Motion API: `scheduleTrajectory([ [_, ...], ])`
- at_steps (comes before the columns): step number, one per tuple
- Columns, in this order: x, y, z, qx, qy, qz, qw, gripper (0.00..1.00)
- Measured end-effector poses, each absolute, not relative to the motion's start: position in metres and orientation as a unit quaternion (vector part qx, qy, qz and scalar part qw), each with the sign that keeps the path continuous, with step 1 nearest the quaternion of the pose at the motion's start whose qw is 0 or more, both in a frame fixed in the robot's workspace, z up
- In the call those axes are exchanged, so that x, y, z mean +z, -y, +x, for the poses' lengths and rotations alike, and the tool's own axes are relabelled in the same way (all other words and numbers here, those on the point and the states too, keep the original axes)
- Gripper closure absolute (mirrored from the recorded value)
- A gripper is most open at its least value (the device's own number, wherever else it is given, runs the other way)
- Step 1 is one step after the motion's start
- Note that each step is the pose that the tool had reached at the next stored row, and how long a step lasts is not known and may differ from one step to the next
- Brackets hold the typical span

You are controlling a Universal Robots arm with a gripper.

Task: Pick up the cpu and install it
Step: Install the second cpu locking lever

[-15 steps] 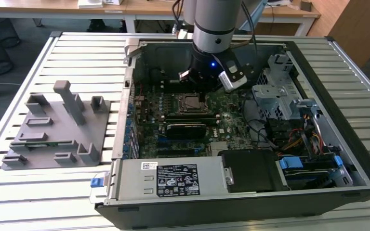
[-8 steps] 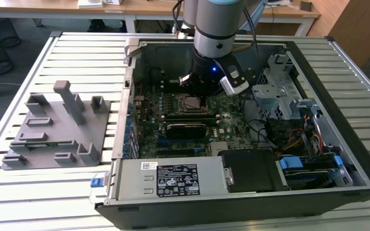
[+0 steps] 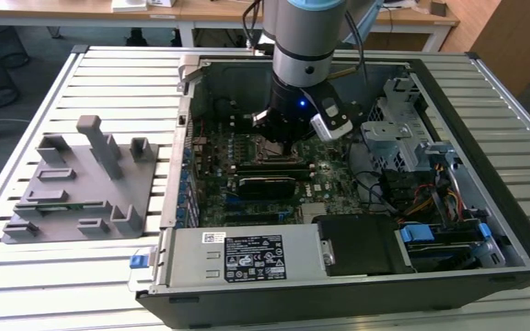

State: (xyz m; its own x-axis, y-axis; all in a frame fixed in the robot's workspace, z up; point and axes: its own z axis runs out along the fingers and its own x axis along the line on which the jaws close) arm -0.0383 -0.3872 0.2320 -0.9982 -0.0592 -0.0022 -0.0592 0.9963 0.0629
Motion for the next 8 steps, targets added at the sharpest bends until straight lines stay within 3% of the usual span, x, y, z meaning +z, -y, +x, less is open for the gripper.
scheduleTrajectory([
  [8,0.232,0.391,-0.050,0.039,-0.999,-0.030,0.000,0.89],
])
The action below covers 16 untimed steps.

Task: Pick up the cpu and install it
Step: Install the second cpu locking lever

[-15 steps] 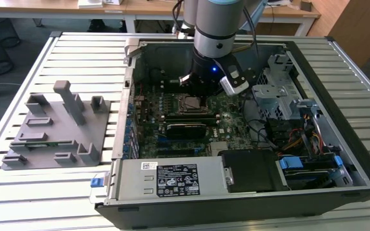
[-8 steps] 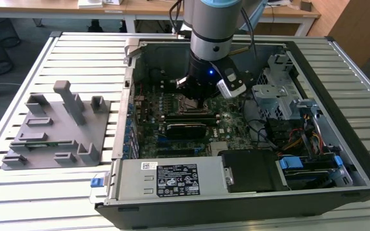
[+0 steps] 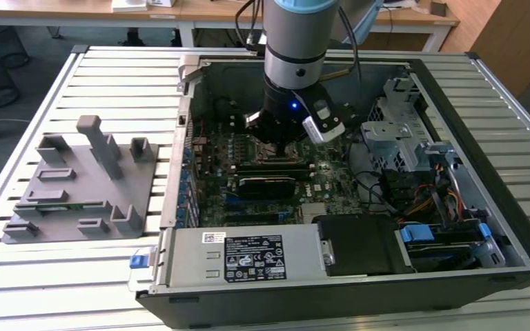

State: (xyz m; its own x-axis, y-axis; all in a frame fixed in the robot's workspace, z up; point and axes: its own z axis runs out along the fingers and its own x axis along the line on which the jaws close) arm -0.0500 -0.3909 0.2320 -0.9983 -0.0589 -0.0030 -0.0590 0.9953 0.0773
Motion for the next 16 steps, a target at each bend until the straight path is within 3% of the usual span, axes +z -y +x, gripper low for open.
scheduleTrajectory([
  [16,0.219,0.399,-0.060,0.061,-0.998,-0.030,0.001,0.89],
])
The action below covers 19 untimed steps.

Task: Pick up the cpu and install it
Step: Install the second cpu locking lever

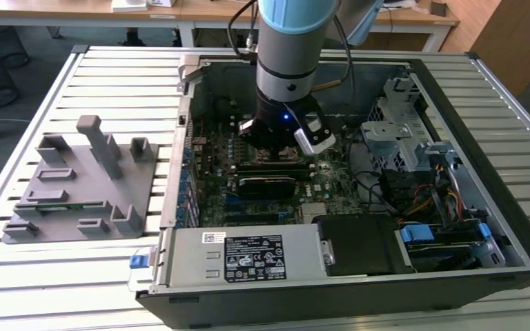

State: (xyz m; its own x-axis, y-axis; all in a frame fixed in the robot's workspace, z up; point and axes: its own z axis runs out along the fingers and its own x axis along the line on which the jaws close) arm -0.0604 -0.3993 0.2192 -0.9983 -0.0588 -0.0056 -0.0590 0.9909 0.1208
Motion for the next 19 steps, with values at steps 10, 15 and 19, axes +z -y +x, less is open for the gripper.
scheduleTrajectory([
  [10,0.208,0.402,-0.067,0.063,-0.998,-0.030,0.001,0.89],
  [15,0.207,0.404,-0.069,0.072,-0.997,-0.030,0.001,0.89],
  [19,0.207,0.406,-0.073,0.075,-0.997,-0.029,0.001,0.89],
])
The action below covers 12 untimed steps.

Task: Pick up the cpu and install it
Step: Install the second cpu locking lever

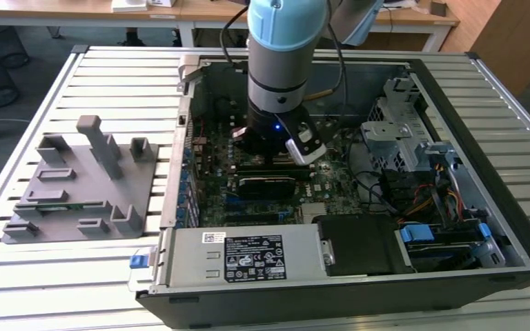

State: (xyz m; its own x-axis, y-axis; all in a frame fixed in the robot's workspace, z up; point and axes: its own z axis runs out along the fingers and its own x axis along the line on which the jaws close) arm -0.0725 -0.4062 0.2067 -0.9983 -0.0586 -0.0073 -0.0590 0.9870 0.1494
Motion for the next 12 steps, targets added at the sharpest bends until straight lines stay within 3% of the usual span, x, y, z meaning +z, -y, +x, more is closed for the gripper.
scheduleTrajectory([
  [12,0.2056,0.4146,-0.0797,0.095,-0.995,-0.030,0.002,0.89],
])
